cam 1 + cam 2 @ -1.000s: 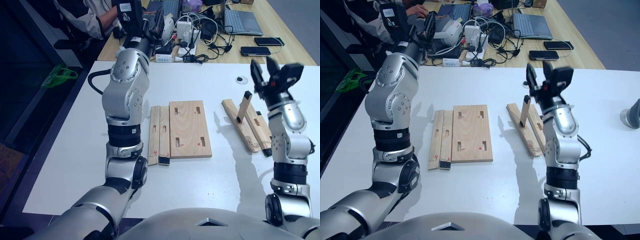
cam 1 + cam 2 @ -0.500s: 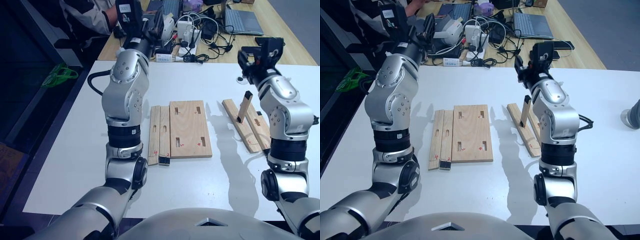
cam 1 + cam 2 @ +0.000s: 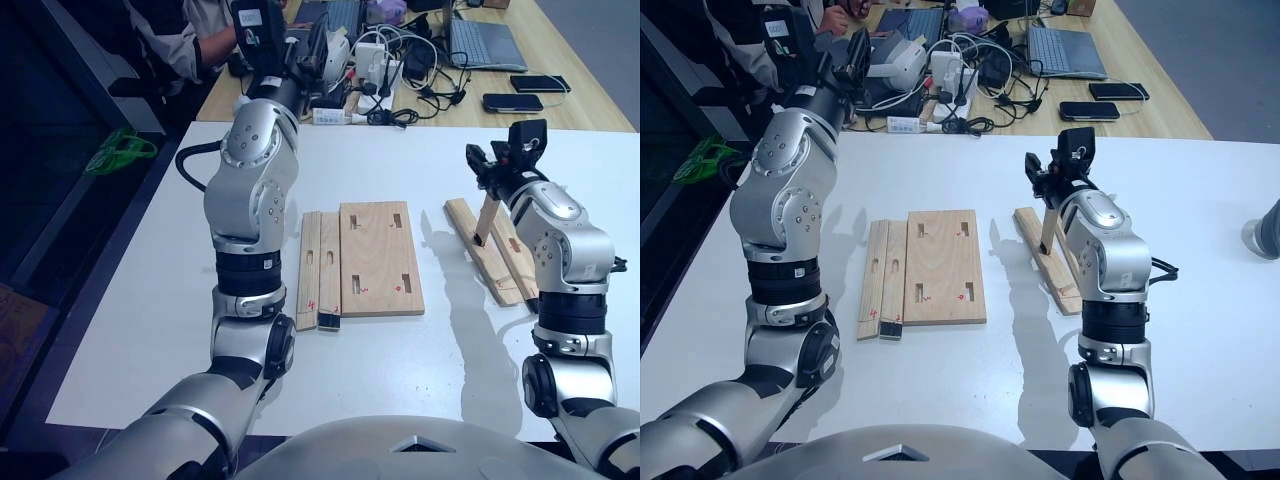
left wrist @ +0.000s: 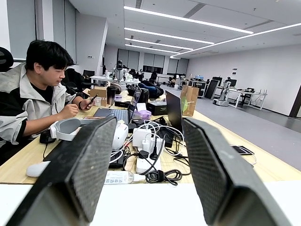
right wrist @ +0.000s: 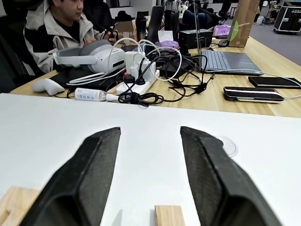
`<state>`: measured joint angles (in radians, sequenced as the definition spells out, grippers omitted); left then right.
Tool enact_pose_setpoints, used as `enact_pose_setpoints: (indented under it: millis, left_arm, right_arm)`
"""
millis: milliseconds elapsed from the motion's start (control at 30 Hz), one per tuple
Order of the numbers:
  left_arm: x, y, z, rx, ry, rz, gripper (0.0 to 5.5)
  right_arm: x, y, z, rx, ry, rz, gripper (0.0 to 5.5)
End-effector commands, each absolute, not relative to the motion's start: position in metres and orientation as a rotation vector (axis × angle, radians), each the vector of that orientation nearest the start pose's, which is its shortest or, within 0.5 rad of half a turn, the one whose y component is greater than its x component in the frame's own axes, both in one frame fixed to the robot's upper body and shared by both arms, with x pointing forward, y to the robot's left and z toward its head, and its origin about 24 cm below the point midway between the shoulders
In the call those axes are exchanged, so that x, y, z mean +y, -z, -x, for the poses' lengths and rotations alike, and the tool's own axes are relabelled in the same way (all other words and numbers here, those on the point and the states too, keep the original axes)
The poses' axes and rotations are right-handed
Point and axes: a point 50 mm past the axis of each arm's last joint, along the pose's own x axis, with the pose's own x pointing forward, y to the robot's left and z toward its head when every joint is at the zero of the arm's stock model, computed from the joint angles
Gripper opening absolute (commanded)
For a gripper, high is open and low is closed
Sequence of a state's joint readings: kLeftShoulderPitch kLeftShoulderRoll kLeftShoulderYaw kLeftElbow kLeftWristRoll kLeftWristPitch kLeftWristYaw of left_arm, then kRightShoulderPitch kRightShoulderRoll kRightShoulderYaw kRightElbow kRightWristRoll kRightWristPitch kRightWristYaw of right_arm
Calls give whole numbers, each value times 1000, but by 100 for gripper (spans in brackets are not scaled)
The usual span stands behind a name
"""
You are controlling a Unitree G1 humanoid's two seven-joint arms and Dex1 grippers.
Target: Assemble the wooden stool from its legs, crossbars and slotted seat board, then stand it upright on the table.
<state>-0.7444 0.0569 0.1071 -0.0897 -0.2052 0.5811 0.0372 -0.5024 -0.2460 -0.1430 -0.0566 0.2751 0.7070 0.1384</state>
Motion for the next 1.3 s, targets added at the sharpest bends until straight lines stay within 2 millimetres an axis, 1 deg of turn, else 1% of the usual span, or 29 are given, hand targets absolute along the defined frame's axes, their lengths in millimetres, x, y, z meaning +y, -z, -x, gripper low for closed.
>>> enact_pose_setpoints:
  millis: [33,67,167,300,333,367,433,467,500,533,567,633,667,700,733,767,867,1033,1067,1167,1267,1300]
  left_arm:
    - [116,-226,-342,-212,159,126,257]
    - [116,-226,-342,-212,158,126,257]
    - [117,-226,-342,-210,156,126,257]
    - [118,-225,-341,-207,153,126,257]
    - [118,-225,-341,-206,153,127,257]
    - [118,-225,-341,-206,153,127,257]
    - [117,-225,-342,-207,154,128,257]
    - [117,-225,-342,-207,154,128,257]
    - [118,-225,-342,-207,153,128,257]
    - [118,-225,-342,-207,152,127,257]
    - [118,-225,-342,-207,151,127,257]
    - [119,-225,-342,-207,148,125,257]
    - [119,-225,-342,-206,147,125,257]
    - [119,-225,-341,-206,147,124,257]
    - [119,-225,-341,-205,148,124,257]
    - [119,-224,-341,-204,149,123,257]
    - [117,-225,-342,-205,153,123,257]
    - [118,-226,-342,-209,153,122,257]
    - [117,-226,-342,-209,154,123,257]
    - [117,-226,-342,-209,154,124,257]
    - [118,-226,-342,-209,154,124,257]
    - [118,-226,-341,-208,153,124,257]
  right_arm:
    - [-167,-209,-337,-98,-190,-79,235]
    - [-164,-220,-338,-130,-196,-79,235]
    - [-156,-242,-336,-193,-214,-84,235]
    - [-153,-258,-334,-235,-229,-96,235]
    - [-153,-259,-334,-237,-231,-96,235]
    - [-154,-256,-334,-229,-228,-90,235]
    - [-160,-240,-335,-183,-214,-79,235]
    - [-164,-226,-336,-137,-198,-68,235]
    - [-168,-206,-336,-63,-182,-58,235]
    - [-171,-190,-336,-5,-171,-47,235]
    - [-176,-168,-333,80,-150,-24,235]
    - [-188,-125,-324,275,-100,28,235]
    - [-193,-108,-318,356,-85,35,235]
    - [-195,-96,-312,425,-85,27,235]
    - [-195,-90,-308,452,-93,18,235]
    - [-193,-89,-307,460,-105,9,235]
    - [-187,-100,-311,402,-125,-9,235]
    - [-164,-139,-318,204,-240,-44,235]
    - [-158,-149,-319,155,-263,-49,235]
    - [-147,-190,-324,-16,-294,-78,235]
    - [-146,-222,-331,-120,-270,-106,235]
    - [-147,-229,-333,-140,-259,-104,235]
